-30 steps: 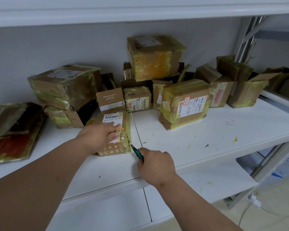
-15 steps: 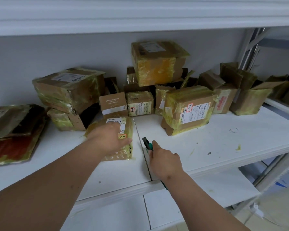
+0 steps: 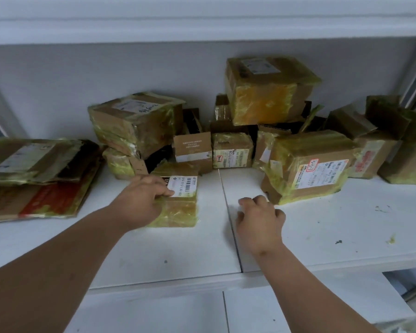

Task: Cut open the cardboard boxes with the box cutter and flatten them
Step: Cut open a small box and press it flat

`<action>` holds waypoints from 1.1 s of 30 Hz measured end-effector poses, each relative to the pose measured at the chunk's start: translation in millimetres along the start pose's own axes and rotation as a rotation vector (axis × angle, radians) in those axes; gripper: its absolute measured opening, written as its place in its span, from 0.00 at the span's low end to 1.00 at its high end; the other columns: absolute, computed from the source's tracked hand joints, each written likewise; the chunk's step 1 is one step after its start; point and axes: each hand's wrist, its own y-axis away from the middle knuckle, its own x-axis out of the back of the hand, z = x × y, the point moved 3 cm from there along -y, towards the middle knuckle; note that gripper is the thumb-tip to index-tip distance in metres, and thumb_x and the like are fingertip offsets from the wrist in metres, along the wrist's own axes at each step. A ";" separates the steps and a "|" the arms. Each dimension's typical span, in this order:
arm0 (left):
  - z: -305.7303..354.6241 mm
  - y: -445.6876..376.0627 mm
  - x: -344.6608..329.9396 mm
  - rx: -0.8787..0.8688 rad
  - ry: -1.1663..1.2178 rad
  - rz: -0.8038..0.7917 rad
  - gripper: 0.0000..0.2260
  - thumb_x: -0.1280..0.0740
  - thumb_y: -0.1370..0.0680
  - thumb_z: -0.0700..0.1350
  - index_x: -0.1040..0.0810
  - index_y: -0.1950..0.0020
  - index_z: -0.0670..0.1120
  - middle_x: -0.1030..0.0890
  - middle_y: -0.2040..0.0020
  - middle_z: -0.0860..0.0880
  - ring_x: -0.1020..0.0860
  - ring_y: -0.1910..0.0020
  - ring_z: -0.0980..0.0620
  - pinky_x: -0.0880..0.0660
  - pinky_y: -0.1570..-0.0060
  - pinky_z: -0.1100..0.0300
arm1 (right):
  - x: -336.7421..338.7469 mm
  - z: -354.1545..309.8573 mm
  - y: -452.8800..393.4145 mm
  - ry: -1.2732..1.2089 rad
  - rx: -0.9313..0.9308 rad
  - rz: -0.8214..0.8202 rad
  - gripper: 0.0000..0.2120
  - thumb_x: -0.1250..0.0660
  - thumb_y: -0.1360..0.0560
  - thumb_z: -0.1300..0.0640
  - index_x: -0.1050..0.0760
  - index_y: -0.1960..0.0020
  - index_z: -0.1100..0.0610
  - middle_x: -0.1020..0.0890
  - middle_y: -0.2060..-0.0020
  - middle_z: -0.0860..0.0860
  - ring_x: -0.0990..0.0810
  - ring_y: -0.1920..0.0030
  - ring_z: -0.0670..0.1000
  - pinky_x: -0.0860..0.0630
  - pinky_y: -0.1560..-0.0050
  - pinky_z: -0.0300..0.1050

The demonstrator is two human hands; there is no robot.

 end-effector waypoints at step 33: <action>-9.8 10.6 24.4 0.155 0.443 -0.140 0.07 0.32 0.22 0.54 0.21 0.47 0.54 0.21 0.42 0.57 0.24 0.43 0.55 0.28 0.47 0.62 | -12.2 -72.1 9.1 -1.283 -0.468 -0.129 0.09 0.43 0.24 0.66 0.27 0.52 0.56 0.19 0.62 0.54 0.22 0.62 0.52 0.31 0.63 0.42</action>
